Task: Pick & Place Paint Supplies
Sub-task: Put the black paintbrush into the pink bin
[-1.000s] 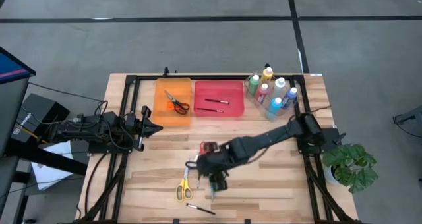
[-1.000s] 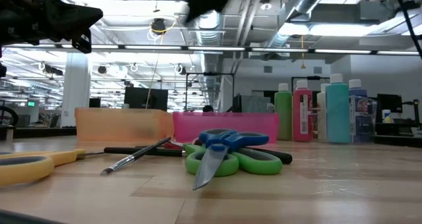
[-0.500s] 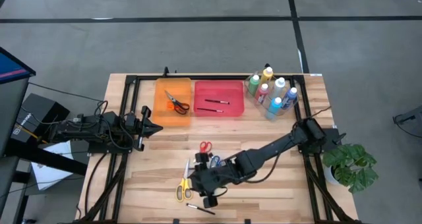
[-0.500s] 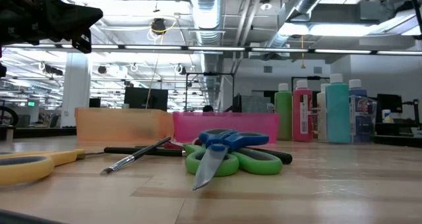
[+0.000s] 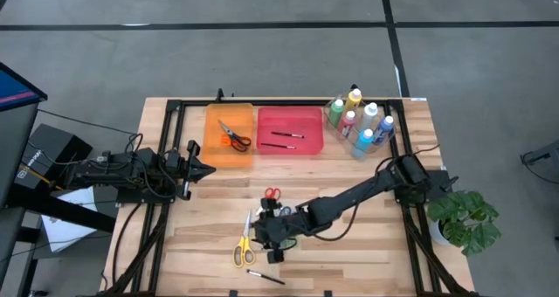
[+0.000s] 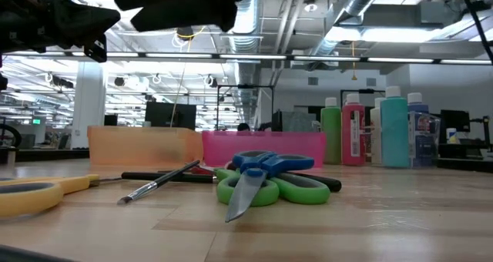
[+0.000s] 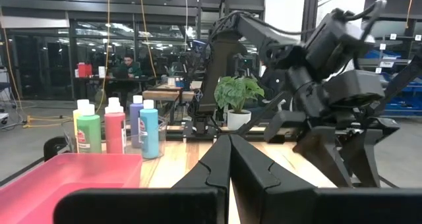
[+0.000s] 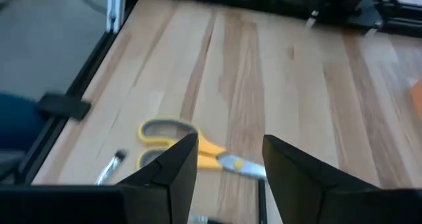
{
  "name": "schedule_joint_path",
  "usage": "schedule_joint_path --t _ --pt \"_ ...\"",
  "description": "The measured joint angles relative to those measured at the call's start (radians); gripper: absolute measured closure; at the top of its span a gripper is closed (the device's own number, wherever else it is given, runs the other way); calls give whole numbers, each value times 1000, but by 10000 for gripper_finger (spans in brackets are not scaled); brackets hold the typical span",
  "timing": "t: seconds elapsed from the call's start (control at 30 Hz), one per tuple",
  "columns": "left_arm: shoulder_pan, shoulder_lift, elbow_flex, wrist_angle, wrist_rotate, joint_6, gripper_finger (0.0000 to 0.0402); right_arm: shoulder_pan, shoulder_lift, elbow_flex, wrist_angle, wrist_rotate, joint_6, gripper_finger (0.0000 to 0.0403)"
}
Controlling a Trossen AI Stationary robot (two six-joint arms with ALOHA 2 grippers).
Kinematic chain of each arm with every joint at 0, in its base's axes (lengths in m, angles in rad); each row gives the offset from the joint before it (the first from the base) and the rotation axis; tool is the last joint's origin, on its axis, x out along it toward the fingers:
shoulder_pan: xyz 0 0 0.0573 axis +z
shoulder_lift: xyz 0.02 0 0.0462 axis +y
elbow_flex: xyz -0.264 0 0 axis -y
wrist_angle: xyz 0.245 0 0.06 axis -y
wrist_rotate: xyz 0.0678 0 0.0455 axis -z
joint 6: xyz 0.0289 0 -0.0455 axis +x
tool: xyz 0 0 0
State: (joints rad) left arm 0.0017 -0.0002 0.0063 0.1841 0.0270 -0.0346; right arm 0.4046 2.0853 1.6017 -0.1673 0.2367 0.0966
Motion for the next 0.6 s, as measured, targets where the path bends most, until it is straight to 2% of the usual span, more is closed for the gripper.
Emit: schedule_joint_path --t 0.13,0.27,0.37,0.6 --pt "0 0 0 0 0 0 399 14 1 -52 112 1 41 241" --pt "0 0 0 0 0 0 399 49 64 -52 220 0 45 247" --pt "0 0 0 2 0 0 399 69 147 16 259 1 8 252" --pt "0 0 0 12 0 0 399 90 323 302 47 -2 17 253"
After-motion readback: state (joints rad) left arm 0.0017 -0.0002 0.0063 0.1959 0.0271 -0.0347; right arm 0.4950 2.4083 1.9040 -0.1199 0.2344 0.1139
